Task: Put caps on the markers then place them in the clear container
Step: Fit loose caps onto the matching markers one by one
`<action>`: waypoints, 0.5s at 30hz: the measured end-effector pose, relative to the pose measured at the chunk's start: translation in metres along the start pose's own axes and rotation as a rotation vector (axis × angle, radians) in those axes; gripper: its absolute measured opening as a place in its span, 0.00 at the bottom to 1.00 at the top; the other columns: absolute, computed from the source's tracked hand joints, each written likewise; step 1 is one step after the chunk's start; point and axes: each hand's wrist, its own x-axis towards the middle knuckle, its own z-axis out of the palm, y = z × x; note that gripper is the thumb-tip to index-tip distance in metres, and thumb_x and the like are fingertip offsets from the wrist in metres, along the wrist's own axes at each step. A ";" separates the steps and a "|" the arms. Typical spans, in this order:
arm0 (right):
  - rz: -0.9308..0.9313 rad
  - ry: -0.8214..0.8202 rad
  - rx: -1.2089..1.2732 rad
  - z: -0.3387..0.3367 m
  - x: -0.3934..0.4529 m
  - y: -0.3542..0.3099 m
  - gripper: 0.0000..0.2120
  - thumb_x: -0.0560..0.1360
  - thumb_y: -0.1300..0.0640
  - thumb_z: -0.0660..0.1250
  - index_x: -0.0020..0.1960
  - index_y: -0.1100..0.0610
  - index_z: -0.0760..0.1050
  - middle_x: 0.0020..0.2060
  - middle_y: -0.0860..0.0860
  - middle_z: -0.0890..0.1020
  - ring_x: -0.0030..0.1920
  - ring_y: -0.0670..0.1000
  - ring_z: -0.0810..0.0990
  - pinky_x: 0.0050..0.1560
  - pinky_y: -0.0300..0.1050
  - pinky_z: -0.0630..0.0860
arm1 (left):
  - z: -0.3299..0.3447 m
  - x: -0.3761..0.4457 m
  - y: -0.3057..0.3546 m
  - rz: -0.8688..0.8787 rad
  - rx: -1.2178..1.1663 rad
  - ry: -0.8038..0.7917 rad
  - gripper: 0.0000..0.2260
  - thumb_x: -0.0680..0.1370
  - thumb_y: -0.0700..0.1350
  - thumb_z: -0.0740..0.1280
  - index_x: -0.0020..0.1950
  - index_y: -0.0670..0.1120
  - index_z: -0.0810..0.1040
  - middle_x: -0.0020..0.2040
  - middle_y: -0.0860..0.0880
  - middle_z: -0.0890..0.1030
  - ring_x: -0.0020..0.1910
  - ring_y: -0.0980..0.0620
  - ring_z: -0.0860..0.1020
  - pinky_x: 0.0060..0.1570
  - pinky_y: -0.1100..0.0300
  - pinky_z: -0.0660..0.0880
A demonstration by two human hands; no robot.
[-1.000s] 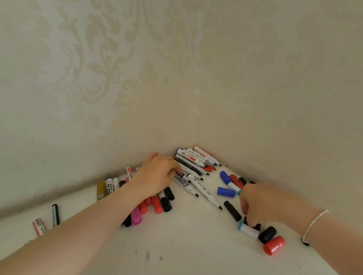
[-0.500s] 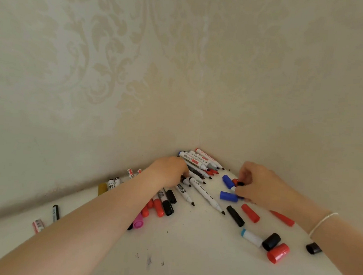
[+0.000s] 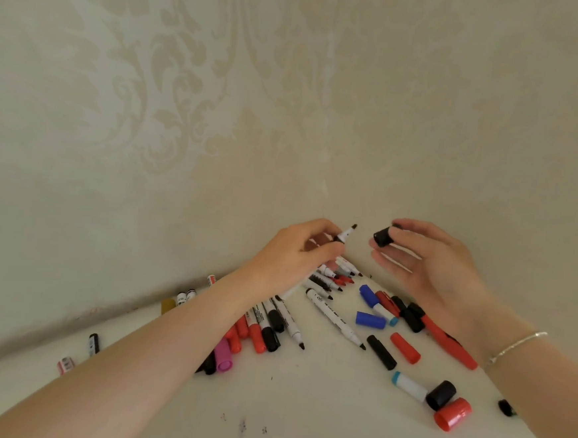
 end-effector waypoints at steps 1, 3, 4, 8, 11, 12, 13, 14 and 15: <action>-0.009 -0.002 0.039 0.002 0.000 -0.001 0.08 0.75 0.68 0.65 0.53 0.63 0.76 0.46 0.61 0.84 0.48 0.57 0.84 0.50 0.49 0.80 | 0.001 -0.002 0.004 -0.018 -0.085 -0.015 0.08 0.80 0.45 0.64 0.57 0.45 0.77 0.41 0.52 0.79 0.38 0.54 0.81 0.41 0.61 0.78; -0.036 -0.004 0.086 0.005 -0.001 -0.003 0.08 0.74 0.69 0.65 0.53 0.63 0.76 0.45 0.60 0.84 0.48 0.58 0.84 0.51 0.49 0.81 | 0.002 -0.004 0.009 -0.018 -0.125 -0.025 0.07 0.80 0.44 0.63 0.56 0.45 0.78 0.37 0.54 0.76 0.31 0.53 0.76 0.30 0.62 0.74; -0.046 -0.006 0.096 0.007 -0.002 -0.003 0.08 0.74 0.69 0.65 0.53 0.63 0.76 0.44 0.60 0.84 0.49 0.57 0.84 0.52 0.48 0.81 | 0.003 -0.004 0.010 -0.007 -0.110 -0.025 0.07 0.80 0.44 0.63 0.55 0.45 0.78 0.36 0.54 0.75 0.28 0.54 0.73 0.28 0.64 0.71; -0.052 -0.031 0.081 0.011 -0.005 -0.005 0.09 0.74 0.68 0.65 0.53 0.62 0.76 0.45 0.60 0.85 0.49 0.56 0.84 0.53 0.48 0.80 | 0.004 -0.004 0.013 -0.002 -0.102 -0.019 0.07 0.81 0.45 0.63 0.55 0.44 0.78 0.36 0.53 0.76 0.24 0.59 0.67 0.26 0.68 0.64; -0.052 -0.041 0.045 0.012 -0.006 -0.006 0.09 0.74 0.69 0.65 0.53 0.62 0.77 0.45 0.59 0.85 0.48 0.56 0.85 0.53 0.47 0.80 | 0.003 -0.004 0.013 -0.014 -0.121 -0.020 0.08 0.81 0.45 0.63 0.55 0.44 0.78 0.36 0.52 0.77 0.24 0.58 0.67 0.25 0.68 0.64; -0.054 -0.041 0.032 0.013 -0.007 -0.006 0.09 0.75 0.69 0.65 0.53 0.62 0.77 0.45 0.59 0.85 0.49 0.56 0.84 0.53 0.47 0.79 | 0.002 -0.004 0.013 -0.015 -0.123 -0.019 0.08 0.81 0.46 0.63 0.55 0.44 0.78 0.36 0.52 0.78 0.24 0.57 0.67 0.25 0.68 0.64; -0.058 -0.041 0.019 0.013 -0.007 -0.006 0.09 0.75 0.69 0.65 0.53 0.62 0.77 0.46 0.60 0.84 0.49 0.56 0.84 0.53 0.47 0.79 | 0.002 -0.004 0.013 -0.015 -0.121 -0.017 0.08 0.81 0.46 0.63 0.55 0.44 0.78 0.37 0.51 0.79 0.25 0.57 0.67 0.25 0.68 0.64; -0.062 -0.042 0.008 0.014 -0.007 -0.006 0.09 0.74 0.70 0.65 0.52 0.62 0.77 0.47 0.60 0.84 0.49 0.56 0.84 0.53 0.47 0.79 | 0.001 -0.005 0.013 -0.015 -0.122 -0.017 0.08 0.81 0.46 0.63 0.55 0.44 0.78 0.37 0.50 0.79 0.25 0.56 0.67 0.25 0.68 0.64; -0.066 -0.043 -0.002 0.014 -0.007 -0.006 0.09 0.74 0.70 0.65 0.52 0.61 0.77 0.48 0.60 0.84 0.49 0.56 0.84 0.52 0.47 0.79 | 0.000 -0.005 0.013 -0.017 -0.128 -0.018 0.08 0.81 0.46 0.63 0.55 0.44 0.78 0.37 0.50 0.80 0.25 0.56 0.67 0.25 0.68 0.64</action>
